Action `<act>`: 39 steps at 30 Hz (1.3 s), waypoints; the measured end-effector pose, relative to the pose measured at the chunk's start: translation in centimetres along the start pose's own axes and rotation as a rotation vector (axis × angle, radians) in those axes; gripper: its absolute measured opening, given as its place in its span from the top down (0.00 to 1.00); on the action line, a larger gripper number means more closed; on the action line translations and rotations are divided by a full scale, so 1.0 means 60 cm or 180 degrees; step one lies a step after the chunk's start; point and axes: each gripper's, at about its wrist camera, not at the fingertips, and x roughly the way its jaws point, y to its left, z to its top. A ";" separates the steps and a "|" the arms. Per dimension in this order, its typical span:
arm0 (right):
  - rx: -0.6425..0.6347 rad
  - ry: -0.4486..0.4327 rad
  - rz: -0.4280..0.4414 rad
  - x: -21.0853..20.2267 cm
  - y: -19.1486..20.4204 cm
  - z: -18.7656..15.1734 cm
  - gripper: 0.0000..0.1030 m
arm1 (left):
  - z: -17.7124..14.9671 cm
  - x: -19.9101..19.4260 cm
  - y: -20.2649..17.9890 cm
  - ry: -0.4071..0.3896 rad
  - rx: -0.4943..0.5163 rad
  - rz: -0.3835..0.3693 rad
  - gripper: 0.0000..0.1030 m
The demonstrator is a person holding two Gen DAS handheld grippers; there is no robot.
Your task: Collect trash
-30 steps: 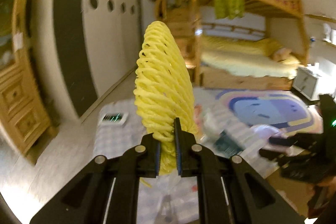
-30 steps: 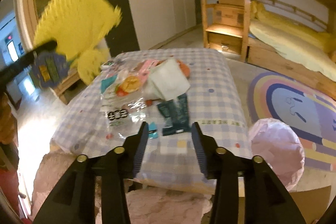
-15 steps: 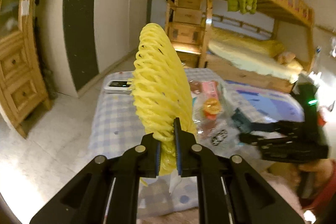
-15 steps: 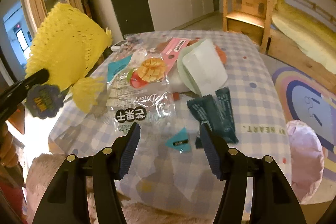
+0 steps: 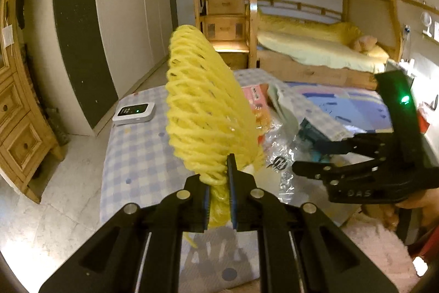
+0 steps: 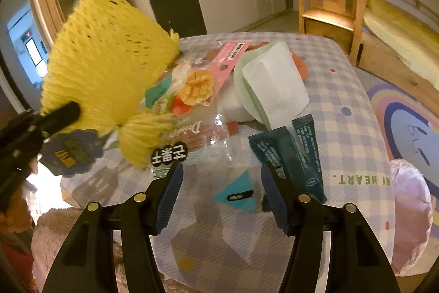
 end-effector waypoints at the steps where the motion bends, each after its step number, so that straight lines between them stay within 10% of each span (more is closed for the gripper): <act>1: -0.0001 -0.0002 0.0017 0.000 -0.002 0.000 0.41 | -0.003 0.003 0.003 0.0022 0.0012 0.0015 0.91; 12: 0.0149 -0.0113 0.0258 -0.008 -0.012 0.022 0.43 | -0.015 0.018 0.019 0.0212 0.0016 0.0168 0.91; 20: 0.0102 -0.0272 0.0455 -0.049 0.013 0.030 0.98 | -0.010 -0.026 0.025 0.0104 -0.0072 0.0201 0.91; 32: -0.0152 -0.0859 0.0317 -0.175 0.061 0.017 1.00 | 0.030 -0.156 0.025 -0.0363 -0.0059 0.0491 0.91; 39: -0.0132 -0.1101 -0.0172 -0.246 0.031 -0.003 1.00 | 0.057 -0.159 -0.066 -0.0523 0.0252 0.0160 0.91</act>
